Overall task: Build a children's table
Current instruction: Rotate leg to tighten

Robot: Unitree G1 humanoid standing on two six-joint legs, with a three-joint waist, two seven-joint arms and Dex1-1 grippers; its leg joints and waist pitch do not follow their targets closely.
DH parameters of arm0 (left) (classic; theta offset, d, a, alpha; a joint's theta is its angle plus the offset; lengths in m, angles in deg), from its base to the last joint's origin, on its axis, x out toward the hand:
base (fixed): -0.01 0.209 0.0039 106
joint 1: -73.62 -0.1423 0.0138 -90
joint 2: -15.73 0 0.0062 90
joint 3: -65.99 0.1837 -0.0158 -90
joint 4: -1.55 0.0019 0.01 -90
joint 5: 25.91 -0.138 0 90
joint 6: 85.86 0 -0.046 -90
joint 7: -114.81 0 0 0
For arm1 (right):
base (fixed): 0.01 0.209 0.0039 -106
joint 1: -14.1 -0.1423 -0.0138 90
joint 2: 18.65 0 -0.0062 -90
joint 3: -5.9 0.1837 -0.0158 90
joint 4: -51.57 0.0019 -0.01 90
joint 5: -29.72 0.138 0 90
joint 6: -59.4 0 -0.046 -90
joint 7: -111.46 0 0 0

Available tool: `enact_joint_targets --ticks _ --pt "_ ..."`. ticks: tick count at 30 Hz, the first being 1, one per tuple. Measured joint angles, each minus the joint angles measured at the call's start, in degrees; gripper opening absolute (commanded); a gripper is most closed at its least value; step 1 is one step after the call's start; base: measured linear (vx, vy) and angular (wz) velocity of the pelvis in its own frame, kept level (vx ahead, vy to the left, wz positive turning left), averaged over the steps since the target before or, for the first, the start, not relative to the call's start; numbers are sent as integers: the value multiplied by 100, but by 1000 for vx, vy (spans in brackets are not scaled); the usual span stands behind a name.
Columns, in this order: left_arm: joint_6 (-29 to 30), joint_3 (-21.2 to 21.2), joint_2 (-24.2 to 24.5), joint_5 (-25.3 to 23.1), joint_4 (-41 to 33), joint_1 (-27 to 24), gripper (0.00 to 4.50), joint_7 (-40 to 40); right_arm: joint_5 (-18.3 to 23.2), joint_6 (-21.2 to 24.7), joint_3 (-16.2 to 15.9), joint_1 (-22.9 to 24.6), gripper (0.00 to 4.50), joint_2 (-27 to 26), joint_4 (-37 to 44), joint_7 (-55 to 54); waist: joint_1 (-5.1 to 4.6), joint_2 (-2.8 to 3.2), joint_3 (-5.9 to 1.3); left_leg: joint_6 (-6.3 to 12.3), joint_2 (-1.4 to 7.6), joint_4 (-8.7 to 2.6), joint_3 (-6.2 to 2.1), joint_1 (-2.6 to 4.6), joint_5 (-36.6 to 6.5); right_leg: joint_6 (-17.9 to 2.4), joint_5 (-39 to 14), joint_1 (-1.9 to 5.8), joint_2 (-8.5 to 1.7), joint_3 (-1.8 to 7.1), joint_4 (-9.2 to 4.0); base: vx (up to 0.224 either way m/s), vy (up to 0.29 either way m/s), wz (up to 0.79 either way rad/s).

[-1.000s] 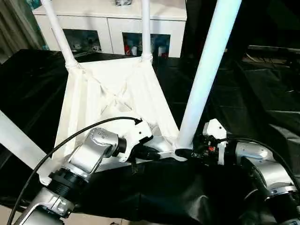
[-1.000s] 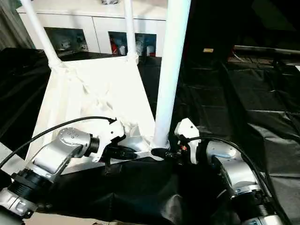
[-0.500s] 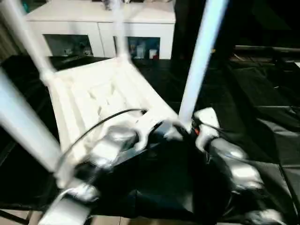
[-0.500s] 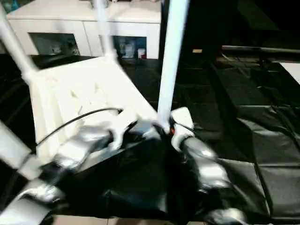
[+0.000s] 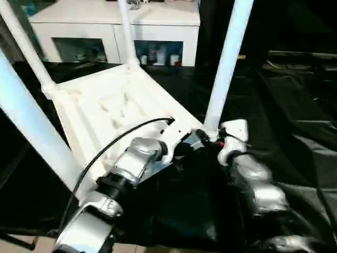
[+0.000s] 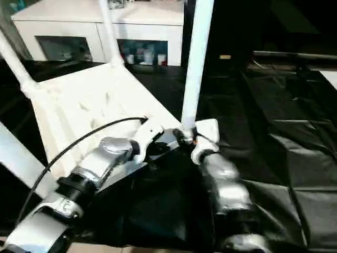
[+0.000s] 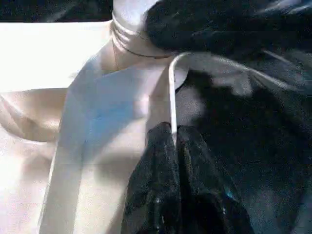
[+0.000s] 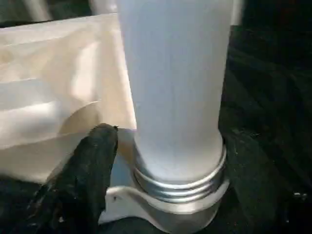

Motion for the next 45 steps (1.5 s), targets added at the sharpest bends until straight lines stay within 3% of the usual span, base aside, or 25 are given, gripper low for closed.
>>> enact_joint_targets --ticks 2,5,11,18,35,45 --pt "45 24 140 57 -209 -117 0 -297 106 117 -150 37 401 433 344 718 14 -6 3 -1 4 0 1 -1 0 -17 10 2 2 -3 1 0 0 0" --pt "81 157 472 197 -674 -360 0 -901 104 141 -405 267 401 1256 646 1808 110 -6 3 0 7 0 5 -2 -1 -7 -6 1 1 -2 0 0 0 0" --pt "52 258 993 380 -1183 -659 0 -1657 104 132 -701 371 401 1756 845 2838 149 -8 7 -2 4 -2 9 -4 -2 -10 -11 1 -3 1 0 0 0 0" --pt "285 334 1248 416 -1691 -874 0 -2005 178 243 -861 366 401 1655 865 3038 151 -9 8 -2 4 -1 13 -9 -2 -11 -12 1 -3 5 0 0 0 0" --pt "401 375 1344 482 -1860 -967 0 -2117 198 257 -885 317 267 1765 825 3291 167 -10 8 0 5 18 12 -8 -1 -14 -10 2 -3 5 14 0 0 0" --pt "468 376 1374 483 -1890 -977 0 -2117 204 231 -883 316 249 1750 785 3331 161 -13 6 8 6 24 11 -6 4 -15 -10 7 -3 4 17 0 0 0"
